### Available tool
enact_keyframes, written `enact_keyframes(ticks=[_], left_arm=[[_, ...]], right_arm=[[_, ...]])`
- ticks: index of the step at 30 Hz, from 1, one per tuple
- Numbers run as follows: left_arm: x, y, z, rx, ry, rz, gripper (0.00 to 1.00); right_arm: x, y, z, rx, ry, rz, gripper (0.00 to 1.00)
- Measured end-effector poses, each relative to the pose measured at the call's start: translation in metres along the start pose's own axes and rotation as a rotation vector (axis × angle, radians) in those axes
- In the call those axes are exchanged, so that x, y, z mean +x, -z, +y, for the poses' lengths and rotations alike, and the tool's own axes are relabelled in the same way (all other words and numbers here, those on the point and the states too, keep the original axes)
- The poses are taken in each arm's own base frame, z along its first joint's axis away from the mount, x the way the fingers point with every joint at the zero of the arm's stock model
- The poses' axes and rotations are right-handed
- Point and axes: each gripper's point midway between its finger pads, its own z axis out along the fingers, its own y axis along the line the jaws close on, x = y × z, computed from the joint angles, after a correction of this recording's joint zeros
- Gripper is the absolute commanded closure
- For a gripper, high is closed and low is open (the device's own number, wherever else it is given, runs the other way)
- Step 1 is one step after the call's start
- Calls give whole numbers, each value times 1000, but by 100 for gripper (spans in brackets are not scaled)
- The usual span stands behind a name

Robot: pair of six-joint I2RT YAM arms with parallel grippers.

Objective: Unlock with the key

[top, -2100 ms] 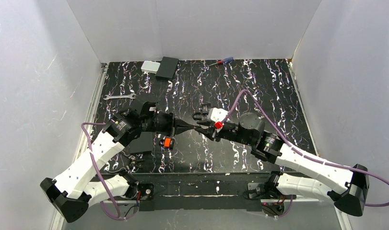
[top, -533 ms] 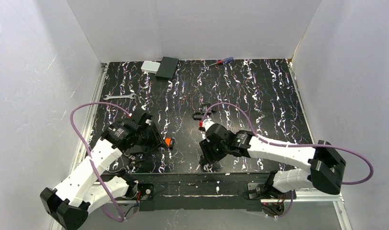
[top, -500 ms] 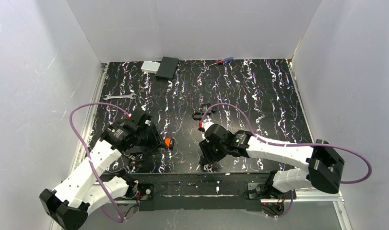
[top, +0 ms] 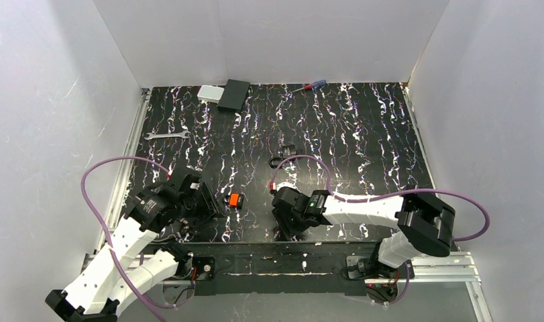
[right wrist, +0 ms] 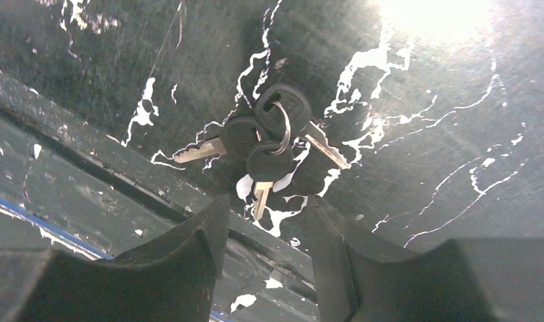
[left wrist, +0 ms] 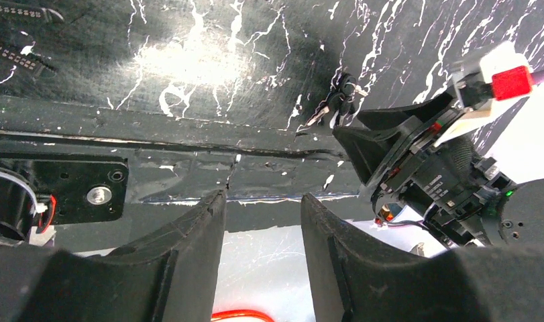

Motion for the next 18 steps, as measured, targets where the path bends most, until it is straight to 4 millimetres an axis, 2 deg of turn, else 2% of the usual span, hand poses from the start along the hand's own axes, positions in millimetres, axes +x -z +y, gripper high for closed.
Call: enact_keyframes(ticks=[8, 12, 18], left_arm=[[6, 1, 12, -14, 16, -1, 57], [6, 3, 14, -14, 16, -9, 57], [6, 3, 16, -21, 15, -14, 57]], right_arm=[[-7, -8, -4, 70, -27, -40, 52], [-14, -13, 8, 93, 14, -61, 53], [-20, -18, 16, 125, 50, -92, 67]])
